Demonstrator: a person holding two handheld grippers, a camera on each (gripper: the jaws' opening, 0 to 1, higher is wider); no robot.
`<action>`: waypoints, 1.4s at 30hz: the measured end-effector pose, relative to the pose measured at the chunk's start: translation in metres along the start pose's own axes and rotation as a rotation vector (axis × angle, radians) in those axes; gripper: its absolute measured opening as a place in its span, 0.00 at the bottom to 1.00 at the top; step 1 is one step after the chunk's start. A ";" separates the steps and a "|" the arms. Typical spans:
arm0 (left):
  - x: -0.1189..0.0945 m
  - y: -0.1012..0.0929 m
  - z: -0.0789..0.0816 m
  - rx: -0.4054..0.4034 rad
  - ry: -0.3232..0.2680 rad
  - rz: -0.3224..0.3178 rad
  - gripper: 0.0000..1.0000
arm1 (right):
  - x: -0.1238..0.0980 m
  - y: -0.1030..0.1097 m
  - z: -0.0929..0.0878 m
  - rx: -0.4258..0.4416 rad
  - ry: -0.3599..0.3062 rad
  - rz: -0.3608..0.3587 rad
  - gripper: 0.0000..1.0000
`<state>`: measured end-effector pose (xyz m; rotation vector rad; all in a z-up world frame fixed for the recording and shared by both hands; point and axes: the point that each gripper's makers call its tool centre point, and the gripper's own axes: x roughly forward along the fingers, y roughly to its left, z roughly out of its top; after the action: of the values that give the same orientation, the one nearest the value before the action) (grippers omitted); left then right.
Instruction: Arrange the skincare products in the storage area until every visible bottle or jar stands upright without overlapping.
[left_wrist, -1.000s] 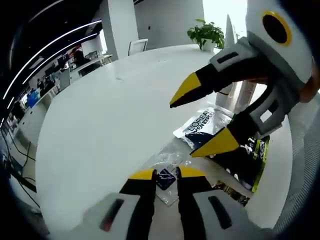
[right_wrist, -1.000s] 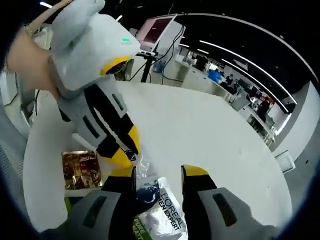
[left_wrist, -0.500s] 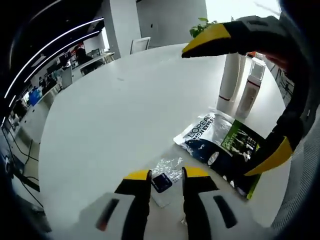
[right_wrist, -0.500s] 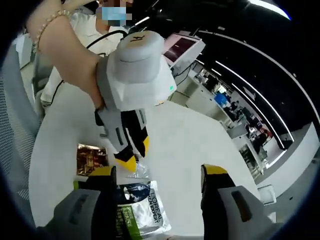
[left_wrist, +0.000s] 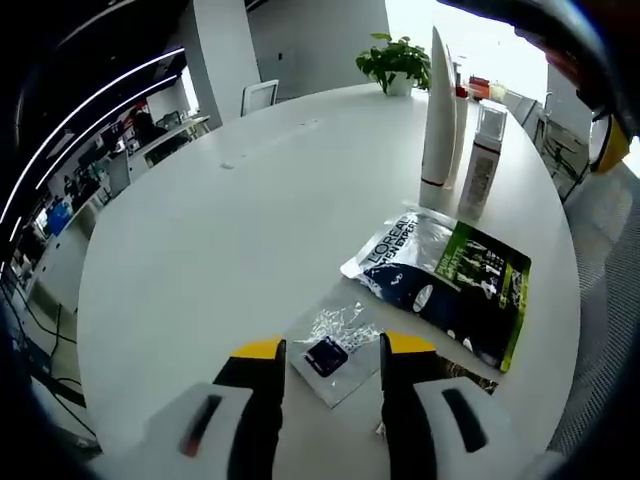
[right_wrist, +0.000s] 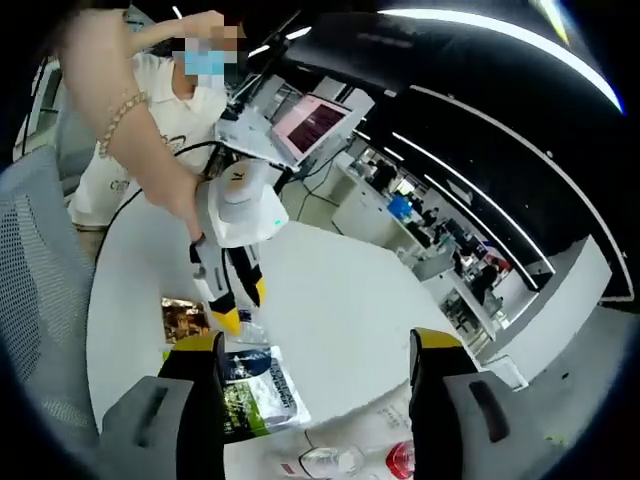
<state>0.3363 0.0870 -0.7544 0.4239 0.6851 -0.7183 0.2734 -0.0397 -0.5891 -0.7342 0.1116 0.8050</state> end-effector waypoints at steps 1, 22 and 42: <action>0.000 0.001 0.000 0.000 -0.003 -0.003 0.39 | -0.005 -0.004 -0.003 0.024 -0.001 -0.015 0.78; 0.005 -0.007 -0.002 -0.044 -0.004 -0.002 0.40 | -0.093 -0.041 -0.129 0.603 0.172 -0.236 0.99; 0.004 -0.005 -0.005 -0.106 -0.001 0.031 0.41 | -0.097 -0.026 -0.144 0.639 0.203 -0.215 0.99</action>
<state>0.3321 0.0847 -0.7613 0.3367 0.7111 -0.6503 0.2489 -0.2026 -0.6480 -0.2122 0.4436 0.4443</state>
